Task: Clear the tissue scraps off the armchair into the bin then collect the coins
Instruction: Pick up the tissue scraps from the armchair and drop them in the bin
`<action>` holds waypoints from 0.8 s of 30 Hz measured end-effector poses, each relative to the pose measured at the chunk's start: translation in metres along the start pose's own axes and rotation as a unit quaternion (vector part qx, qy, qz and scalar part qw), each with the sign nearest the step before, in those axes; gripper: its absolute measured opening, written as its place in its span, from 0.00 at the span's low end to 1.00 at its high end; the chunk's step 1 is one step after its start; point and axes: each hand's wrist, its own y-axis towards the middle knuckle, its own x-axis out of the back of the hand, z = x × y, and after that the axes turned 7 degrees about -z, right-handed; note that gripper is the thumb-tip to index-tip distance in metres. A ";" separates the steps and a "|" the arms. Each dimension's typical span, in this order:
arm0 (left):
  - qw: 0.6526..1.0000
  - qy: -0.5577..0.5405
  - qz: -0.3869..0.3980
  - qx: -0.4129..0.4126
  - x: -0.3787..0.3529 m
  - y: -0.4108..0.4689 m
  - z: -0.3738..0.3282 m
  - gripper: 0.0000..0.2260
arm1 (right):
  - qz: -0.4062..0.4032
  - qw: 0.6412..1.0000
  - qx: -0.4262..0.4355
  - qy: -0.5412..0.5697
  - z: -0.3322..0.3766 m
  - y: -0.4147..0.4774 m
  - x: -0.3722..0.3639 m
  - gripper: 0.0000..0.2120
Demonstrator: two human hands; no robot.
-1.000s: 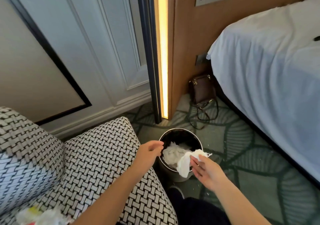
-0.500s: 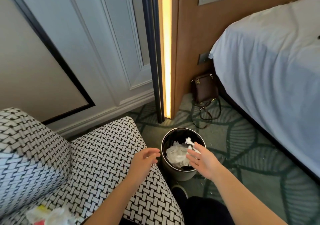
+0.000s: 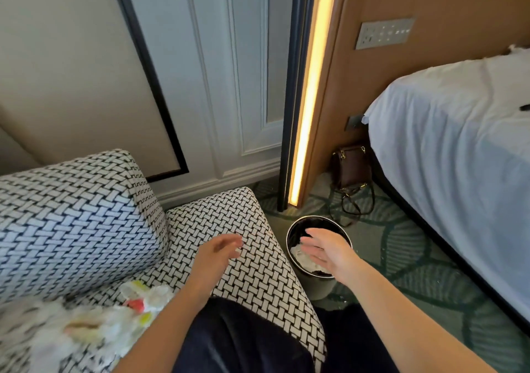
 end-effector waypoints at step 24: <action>0.958 -0.114 -0.253 0.072 0.191 -0.088 0.148 0.07 | 0.218 0.528 0.386 -0.724 -0.095 -0.084 -0.232 0.17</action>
